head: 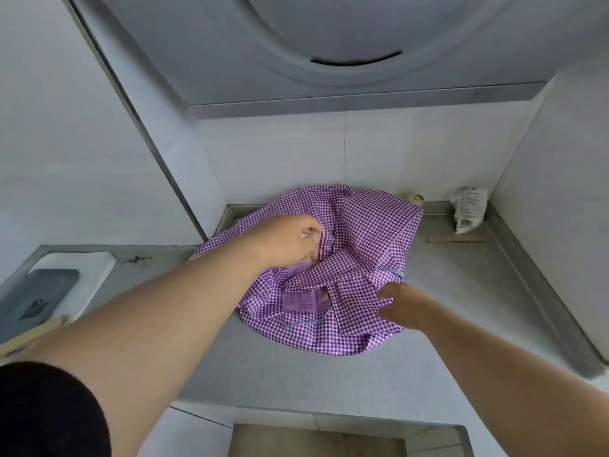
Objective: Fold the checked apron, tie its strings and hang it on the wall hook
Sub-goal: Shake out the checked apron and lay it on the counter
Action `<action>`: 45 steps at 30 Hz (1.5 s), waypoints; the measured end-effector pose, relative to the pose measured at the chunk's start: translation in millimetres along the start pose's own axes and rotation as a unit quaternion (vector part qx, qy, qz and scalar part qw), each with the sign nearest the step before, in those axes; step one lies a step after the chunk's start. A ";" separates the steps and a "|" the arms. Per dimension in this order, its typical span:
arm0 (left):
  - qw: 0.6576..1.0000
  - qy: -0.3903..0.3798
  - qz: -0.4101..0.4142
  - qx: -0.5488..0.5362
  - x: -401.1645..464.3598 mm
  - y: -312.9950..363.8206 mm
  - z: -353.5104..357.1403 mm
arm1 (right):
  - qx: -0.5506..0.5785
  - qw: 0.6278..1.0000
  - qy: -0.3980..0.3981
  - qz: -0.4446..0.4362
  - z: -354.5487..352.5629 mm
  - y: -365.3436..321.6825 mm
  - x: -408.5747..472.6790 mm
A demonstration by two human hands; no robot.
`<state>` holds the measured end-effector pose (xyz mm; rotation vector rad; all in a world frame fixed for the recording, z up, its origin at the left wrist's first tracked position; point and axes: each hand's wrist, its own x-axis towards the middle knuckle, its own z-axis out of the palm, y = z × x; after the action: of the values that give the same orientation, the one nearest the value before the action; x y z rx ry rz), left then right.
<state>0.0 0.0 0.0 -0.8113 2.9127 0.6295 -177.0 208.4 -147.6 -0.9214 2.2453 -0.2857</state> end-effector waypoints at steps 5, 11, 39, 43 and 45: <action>0.998 -0.061 -0.032 0.004 6.6 -3.3 12.4 | -0.071 0.996 -0.058 0.017 38.0 18.9 19.7; 0.995 -0.085 -0.051 0.012 10.9 -10.2 26.9 | -0.236 0.971 0.023 0.013 60.5 33.1 21.1; 0.912 -0.055 -0.193 -0.358 -13.0 -37.3 81.7 | 0.381 0.886 -0.138 -0.226 25.2 -63.2 -55.0; 0.917 -0.085 -0.170 -0.350 -26.9 -31.4 67.8 | 0.164 0.968 0.125 -0.142 27.0 -33.0 -26.3; 0.922 -0.105 -0.158 -0.337 -35.3 -22.4 58.0 | 0.006 0.987 0.111 -0.118 31.3 -14.7 -16.2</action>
<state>38.4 22.8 -55.8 -1.1412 2.2798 1.5952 -139.9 210.5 -156.2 -1.2036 2.3316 -0.5312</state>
